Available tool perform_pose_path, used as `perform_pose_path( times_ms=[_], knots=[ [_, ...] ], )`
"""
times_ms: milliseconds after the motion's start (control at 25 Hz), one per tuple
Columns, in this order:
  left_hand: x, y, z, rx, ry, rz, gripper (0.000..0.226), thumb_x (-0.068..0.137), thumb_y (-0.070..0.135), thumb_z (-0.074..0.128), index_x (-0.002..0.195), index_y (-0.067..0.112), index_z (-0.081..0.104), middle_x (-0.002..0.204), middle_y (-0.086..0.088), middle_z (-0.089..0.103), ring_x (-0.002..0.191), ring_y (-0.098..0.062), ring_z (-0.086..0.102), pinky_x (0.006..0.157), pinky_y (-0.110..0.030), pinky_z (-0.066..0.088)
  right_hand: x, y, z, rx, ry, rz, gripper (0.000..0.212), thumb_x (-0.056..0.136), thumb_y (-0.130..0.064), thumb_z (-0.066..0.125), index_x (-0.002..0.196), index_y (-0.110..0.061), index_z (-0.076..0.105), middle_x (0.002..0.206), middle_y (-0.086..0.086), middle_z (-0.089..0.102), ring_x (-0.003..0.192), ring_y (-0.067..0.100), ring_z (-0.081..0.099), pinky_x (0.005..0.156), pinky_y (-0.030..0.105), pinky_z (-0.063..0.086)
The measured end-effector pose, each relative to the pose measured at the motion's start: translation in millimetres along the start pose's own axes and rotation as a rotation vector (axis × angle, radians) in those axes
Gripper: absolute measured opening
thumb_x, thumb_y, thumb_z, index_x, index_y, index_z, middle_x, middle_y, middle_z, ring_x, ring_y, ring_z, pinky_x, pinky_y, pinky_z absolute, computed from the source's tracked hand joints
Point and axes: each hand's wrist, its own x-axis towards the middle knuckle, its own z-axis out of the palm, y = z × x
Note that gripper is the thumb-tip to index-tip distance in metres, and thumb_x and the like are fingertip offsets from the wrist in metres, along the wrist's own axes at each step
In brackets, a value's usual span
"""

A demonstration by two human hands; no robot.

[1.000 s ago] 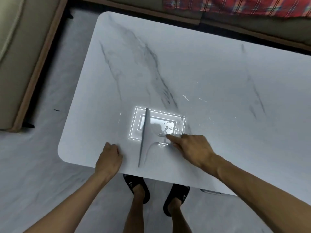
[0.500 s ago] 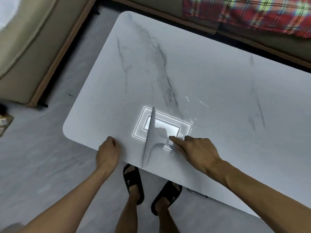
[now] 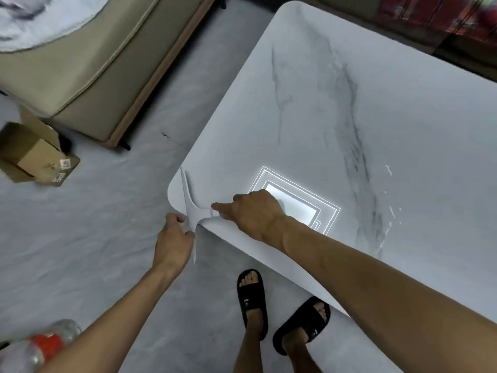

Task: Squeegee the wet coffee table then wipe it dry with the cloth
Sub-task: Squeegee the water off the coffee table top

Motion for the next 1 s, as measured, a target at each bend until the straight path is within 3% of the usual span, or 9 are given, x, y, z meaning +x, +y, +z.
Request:
perform_pose_path(
  times_ms=[120,280,400,600,720,840,920,1000],
  knots=[
    [17,-7,-10,0.026,-0.086,0.010,0.029,0.089,0.009,0.051,0.115,0.015,0.038,0.091,-0.011,0.055,0.069,-0.024,0.051,0.049,-0.028,0.032,21,-8,3,0.053,-0.002,0.025,0.039,0.103,-0.030,0.034,0.139,-0.042,0.037,0.102,0.002,0.059,0.087,0.028,0.062,0.064,0.031,0.032],
    [25,8,-7,0.019,-0.179,0.044,0.027,0.088,0.009,0.051,0.106,0.020,0.035,0.085,-0.001,0.051,0.069,-0.017,0.052,0.050,-0.025,0.033,4,27,2,0.158,0.065,0.164,0.039,0.104,-0.037,0.028,0.140,-0.047,0.036,0.105,0.002,0.063,0.095,0.031,0.063,0.069,0.033,0.037],
    [29,23,6,0.063,-0.247,0.073,0.026,0.087,0.007,0.049,0.104,0.020,0.035,0.095,-0.002,0.051,0.078,-0.018,0.051,0.053,-0.024,0.034,-39,68,4,0.220,0.090,0.336,0.039,0.104,-0.043,0.021,0.139,-0.052,0.034,0.097,0.000,0.062,0.090,0.030,0.062,0.066,0.033,0.037],
    [12,62,46,0.142,-0.433,0.173,0.028,0.084,0.005,0.049,0.109,0.016,0.041,0.117,-0.007,0.049,0.077,-0.013,0.049,0.055,-0.022,0.035,-159,121,30,0.241,0.101,0.599,0.039,0.101,-0.050,0.020,0.139,-0.055,0.032,0.085,-0.008,0.060,0.081,0.022,0.061,0.062,0.032,0.042],
    [4,75,62,0.262,-0.491,0.224,0.025,0.084,0.007,0.051,0.104,0.017,0.040,0.150,-0.012,0.022,0.087,-0.019,0.049,0.055,-0.021,0.034,-233,133,36,0.175,0.066,0.738,0.041,0.100,-0.052,0.018,0.139,-0.055,0.033,0.082,-0.011,0.060,0.077,0.020,0.062,0.061,0.032,0.046],
    [-2,77,70,0.312,-0.520,0.210,0.023,0.086,0.007,0.049,0.103,0.019,0.038,0.161,-0.011,-0.001,0.103,-0.026,0.054,0.060,-0.026,0.036,-269,124,24,0.092,0.036,0.830,0.042,0.099,-0.056,0.014,0.135,-0.055,0.035,0.073,-0.009,0.058,0.068,0.022,0.062,0.059,0.032,0.048],
    [-7,78,69,0.306,-0.503,0.213,0.023,0.086,0.005,0.046,0.103,0.019,0.039,0.159,-0.013,0.011,0.107,-0.027,0.055,0.066,-0.027,0.036,-258,107,18,0.096,0.051,0.782,0.040,0.100,-0.053,0.017,0.136,-0.052,0.035,0.076,-0.007,0.059,0.071,0.025,0.064,0.057,0.032,0.044],
    [-10,77,64,0.229,-0.452,0.205,0.025,0.085,0.002,0.043,0.105,0.017,0.040,0.129,-0.014,0.049,0.087,-0.022,0.056,0.060,-0.028,0.038,-222,84,18,0.177,0.096,0.656,0.040,0.101,-0.049,0.022,0.139,-0.049,0.036,0.083,-0.003,0.062,0.075,0.028,0.064,0.057,0.032,0.039]
  ],
)
